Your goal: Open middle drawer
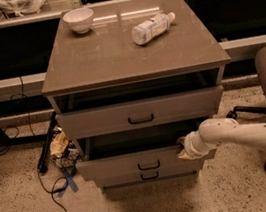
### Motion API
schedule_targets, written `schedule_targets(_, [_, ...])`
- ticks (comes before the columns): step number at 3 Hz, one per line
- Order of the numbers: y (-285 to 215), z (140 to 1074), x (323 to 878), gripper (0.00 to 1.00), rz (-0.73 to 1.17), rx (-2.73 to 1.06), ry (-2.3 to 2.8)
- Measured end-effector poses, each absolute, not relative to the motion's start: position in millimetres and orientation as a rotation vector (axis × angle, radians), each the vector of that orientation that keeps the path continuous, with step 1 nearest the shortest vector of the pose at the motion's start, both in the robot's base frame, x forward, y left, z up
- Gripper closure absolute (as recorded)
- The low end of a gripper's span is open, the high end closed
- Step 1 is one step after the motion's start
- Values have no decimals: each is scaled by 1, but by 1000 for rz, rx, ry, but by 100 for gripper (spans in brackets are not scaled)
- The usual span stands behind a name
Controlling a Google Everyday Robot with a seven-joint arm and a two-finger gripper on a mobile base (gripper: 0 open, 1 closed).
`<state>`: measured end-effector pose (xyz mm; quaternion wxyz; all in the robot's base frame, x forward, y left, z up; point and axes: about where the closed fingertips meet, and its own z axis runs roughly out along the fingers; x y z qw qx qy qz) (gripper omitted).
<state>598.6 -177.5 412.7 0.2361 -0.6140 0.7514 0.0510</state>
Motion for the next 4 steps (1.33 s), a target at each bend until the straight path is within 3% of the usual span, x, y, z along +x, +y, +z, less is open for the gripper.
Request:
schedule_targets(1, [-177, 413, 599, 86, 140, -1684, 2061])
schedule_targets(4, [-177, 413, 599, 16, 140, -1684, 2060])
